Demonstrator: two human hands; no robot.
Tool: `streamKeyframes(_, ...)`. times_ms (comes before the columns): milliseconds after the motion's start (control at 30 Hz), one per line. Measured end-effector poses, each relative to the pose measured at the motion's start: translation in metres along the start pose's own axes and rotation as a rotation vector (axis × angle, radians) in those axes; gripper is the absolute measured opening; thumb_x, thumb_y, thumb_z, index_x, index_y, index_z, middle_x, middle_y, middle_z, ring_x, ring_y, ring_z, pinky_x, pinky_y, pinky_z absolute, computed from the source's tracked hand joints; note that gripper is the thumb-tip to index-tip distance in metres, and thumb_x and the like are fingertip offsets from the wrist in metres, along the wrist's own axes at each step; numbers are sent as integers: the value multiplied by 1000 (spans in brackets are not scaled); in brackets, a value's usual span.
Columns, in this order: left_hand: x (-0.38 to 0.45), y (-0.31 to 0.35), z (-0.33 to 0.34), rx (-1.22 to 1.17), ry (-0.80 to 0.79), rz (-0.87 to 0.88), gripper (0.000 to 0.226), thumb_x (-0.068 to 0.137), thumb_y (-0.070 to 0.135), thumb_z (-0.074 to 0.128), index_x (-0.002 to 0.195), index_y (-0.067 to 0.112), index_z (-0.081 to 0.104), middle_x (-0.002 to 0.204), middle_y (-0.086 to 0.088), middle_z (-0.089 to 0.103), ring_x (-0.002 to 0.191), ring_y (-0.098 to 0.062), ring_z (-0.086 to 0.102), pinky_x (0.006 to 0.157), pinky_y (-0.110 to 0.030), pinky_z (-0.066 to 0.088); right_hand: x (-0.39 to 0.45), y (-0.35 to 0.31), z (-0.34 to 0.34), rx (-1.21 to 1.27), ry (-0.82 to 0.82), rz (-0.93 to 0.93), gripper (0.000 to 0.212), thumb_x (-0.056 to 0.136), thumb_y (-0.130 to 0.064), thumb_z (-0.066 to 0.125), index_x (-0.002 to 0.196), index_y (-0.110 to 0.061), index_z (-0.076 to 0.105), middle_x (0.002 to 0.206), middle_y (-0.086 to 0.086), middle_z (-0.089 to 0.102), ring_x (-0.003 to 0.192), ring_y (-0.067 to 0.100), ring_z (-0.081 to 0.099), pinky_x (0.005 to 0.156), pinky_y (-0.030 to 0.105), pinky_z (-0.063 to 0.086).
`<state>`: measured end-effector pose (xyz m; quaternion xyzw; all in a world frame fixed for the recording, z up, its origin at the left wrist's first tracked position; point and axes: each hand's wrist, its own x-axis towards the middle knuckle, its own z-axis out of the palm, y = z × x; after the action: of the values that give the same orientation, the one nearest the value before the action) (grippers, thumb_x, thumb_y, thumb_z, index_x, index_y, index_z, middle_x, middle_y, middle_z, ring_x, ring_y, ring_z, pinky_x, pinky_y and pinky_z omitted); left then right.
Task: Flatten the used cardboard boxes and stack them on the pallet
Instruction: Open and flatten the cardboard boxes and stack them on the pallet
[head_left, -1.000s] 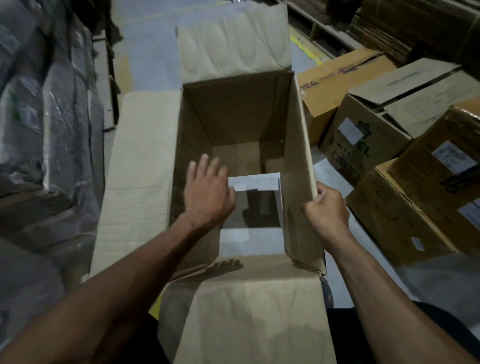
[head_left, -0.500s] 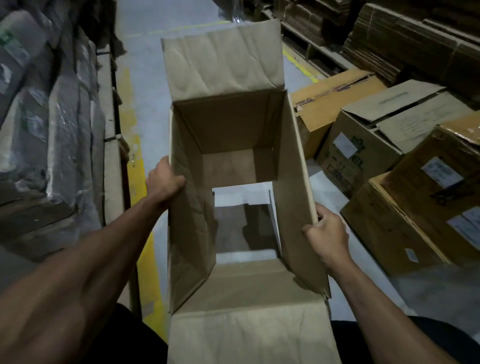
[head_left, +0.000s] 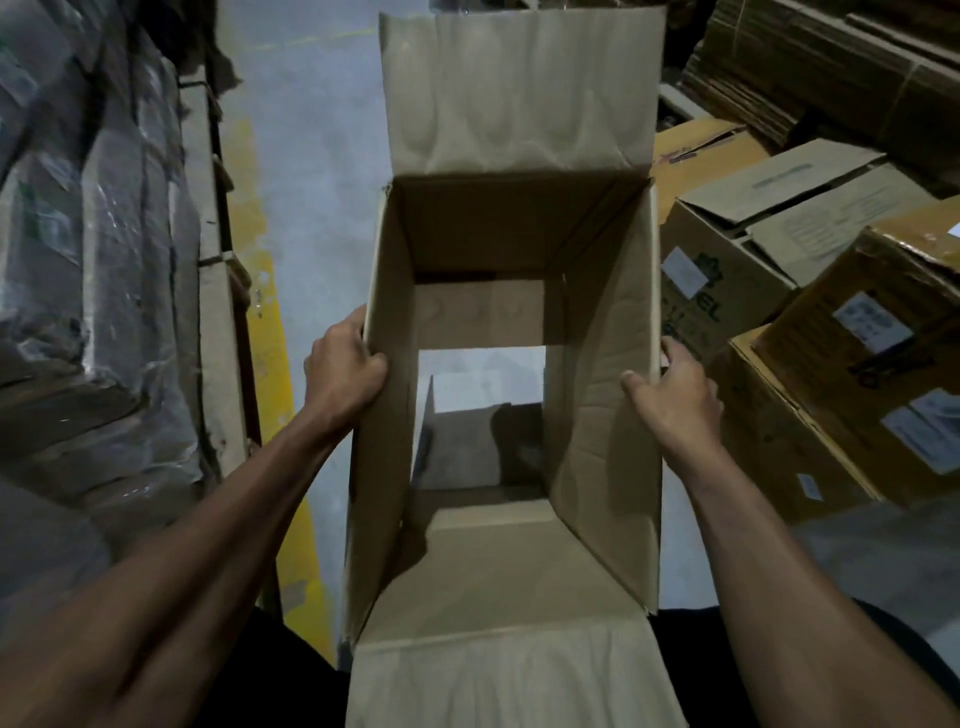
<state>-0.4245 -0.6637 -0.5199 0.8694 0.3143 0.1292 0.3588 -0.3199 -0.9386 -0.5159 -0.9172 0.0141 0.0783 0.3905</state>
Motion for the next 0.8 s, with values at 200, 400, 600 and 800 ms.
streamKeyframes(200, -2, 10, -4, 43, 11, 123, 52, 87, 4, 57, 133, 28, 56, 112, -11, 70, 97, -38, 65, 84, -53, 55, -7, -2, 2, 56, 14, 143, 35, 97, -18, 64, 130, -13, 55, 120, 14, 63, 110, 36, 63, 90, 51, 56)
streamKeyframes(400, 10, 7, 10, 192, 98, 9, 40, 94, 17, 59, 130, 14, 42, 123, -18, 61, 108, -42, 60, 90, -54, 52, -6, -5, 1, -17, -48, 103, 35, 97, -13, 62, 132, -14, 58, 122, 14, 64, 112, 36, 61, 80, 35, 49)
streamKeyframes(600, -1, 36, 43, 718, 161, 479, 88, 91, 16, 61, 159, 10, 5, 167, -14, -2, 153, -32, -6, 123, -45, -4, -4, -8, 3, -44, -57, 77, 31, 97, -13, 62, 128, -15, 59, 117, 12, 64, 106, 32, 61, 73, 30, 44)
streamKeyframes(800, 32, 42, 120, -247, -525, -368, 57, 104, 42, 45, 147, 7, 39, 149, -14, 45, 132, -31, 47, 112, -42, 39, -2, -6, 14, -91, -86, 12, 35, 97, -15, 61, 132, -16, 56, 116, 10, 64, 98, 27, 60, 76, 34, 52)
